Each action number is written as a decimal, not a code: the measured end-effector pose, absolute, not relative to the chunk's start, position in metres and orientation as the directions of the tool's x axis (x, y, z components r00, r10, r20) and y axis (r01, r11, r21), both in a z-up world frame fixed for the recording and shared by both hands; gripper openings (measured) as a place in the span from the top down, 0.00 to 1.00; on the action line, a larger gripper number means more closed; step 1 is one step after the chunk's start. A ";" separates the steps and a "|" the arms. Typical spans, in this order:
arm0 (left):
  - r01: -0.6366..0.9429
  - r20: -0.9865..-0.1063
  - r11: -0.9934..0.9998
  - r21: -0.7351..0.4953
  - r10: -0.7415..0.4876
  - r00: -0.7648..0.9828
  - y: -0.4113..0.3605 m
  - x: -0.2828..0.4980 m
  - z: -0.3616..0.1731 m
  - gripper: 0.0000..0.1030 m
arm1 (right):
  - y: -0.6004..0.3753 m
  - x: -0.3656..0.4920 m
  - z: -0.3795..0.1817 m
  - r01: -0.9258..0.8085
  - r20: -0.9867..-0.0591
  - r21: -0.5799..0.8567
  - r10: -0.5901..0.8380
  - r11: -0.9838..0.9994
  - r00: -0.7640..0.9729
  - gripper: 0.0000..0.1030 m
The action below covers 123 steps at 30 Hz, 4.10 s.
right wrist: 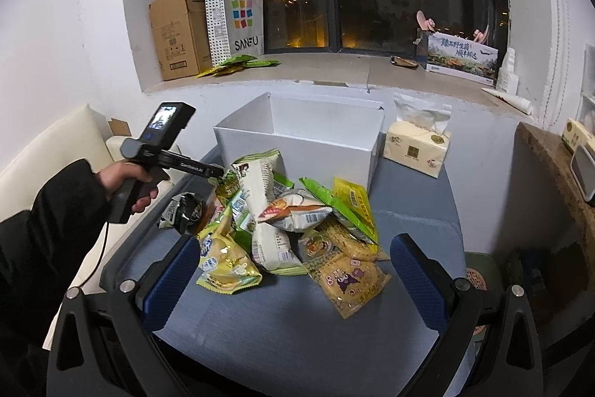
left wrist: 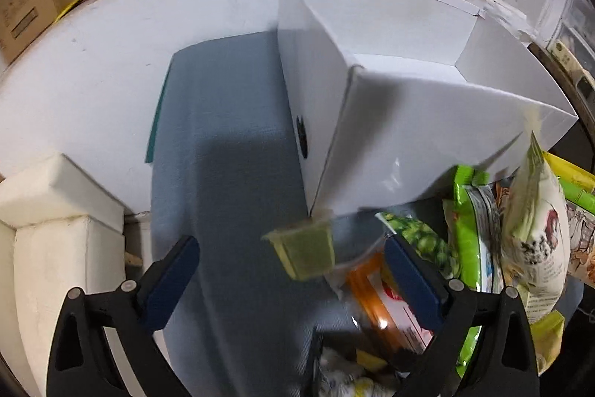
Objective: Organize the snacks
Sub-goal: 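Grasp the small jelly cup from the pile with the left gripper, then carry the jelly cup into the box while the right gripper drops a yellow bag in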
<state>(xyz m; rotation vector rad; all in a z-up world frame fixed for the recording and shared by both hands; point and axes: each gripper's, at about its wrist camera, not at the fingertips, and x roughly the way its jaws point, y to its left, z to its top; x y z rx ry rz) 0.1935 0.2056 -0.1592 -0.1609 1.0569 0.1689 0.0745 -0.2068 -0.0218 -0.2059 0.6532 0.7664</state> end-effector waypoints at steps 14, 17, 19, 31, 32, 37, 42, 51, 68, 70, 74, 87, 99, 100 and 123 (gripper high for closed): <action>-0.098 -0.843 0.995 0.002 0.054 0.535 0.187 0.172 -0.170 0.66 | -0.205 0.079 -0.031 -0.691 -0.642 0.057 0.557 0.721 0.528 0.00; -0.096 -0.807 0.995 -0.002 0.055 0.588 0.187 0.156 -0.154 0.66 | -0.206 0.080 -0.031 -0.687 -0.640 0.062 0.557 0.724 0.529 0.00; -0.101 -0.775 0.995 0.002 0.066 0.628 0.182 0.142 -0.140 0.66 | -0.206 0.081 -0.032 -0.683 -0.642 0.064 0.555 0.727 0.530 0.00; -0.095 -0.431 0.994 -0.060 0.060 0.900 0.099 -0.026 -0.026 0.66 | -0.225 0.115 -0.037 -0.615 -0.617 0.061 0.514 0.786 0.595 0.00; -0.092 -0.412 0.993 -0.070 0.055 0.909 0.094 -0.034 -0.023 0.66 | -0.227 0.119 -0.039 -0.615 -0.615 0.063 0.516 0.786 0.596 0.00; -0.045 -0.363 0.993 -0.110 0.002 0.932 0.069 -0.059 -0.009 0.66 | -0.224 0.162 -0.053 -0.609 -0.648 0.103 0.518 0.786 0.558 0.00; -0.011 -0.363 0.992 -0.124 -0.035 0.931 0.058 -0.059 -0.007 0.66 | -0.211 0.217 -0.065 -0.617 -0.666 0.273 0.608 0.738 0.433 0.00; -0.003 -0.386 0.991 -0.132 -0.049 0.921 0.049 -0.050 -0.012 0.66 | -0.170 0.267 -0.121 -0.617 -0.770 0.343 0.589 0.708 0.248 0.31; -0.012 -0.395 0.992 -0.128 -0.040 0.918 0.041 -0.037 -0.018 0.66 | -0.189 0.246 -0.098 -0.701 -0.686 0.360 0.684 0.616 0.248 0.78; -0.016 -0.391 0.992 -0.129 -0.036 0.920 0.043 -0.033 -0.017 0.66 | -0.206 0.241 -0.084 -0.693 -0.654 0.366 0.701 0.621 0.283 0.78; -0.011 -0.368 0.993 -0.115 -0.032 0.929 0.052 -0.008 -0.004 0.66 | -0.224 0.234 -0.049 -0.686 -0.557 0.377 0.744 0.622 0.369 0.78; -0.053 -0.598 0.996 -0.065 0.003 0.801 0.129 0.213 -0.012 0.66 | -0.086 0.316 -0.016 -0.633 -0.642 0.257 0.618 0.730 0.453 0.78; -0.150 -0.737 0.989 -0.012 0.093 0.670 0.148 0.269 -0.063 0.00 | -0.049 0.381 -0.055 -0.602 -0.750 0.169 0.498 0.780 0.436 0.00; -0.152 -0.739 0.988 -0.018 0.089 0.668 0.148 0.266 -0.062 0.00 | -0.053 0.377 -0.053 -0.604 -0.734 0.154 0.500 0.782 0.460 0.00; -0.126 -0.414 0.975 -0.183 0.040 0.909 0.102 0.018 0.026 0.00 | -0.194 0.176 0.044 -0.758 -0.396 0.054 0.711 0.650 0.581 0.00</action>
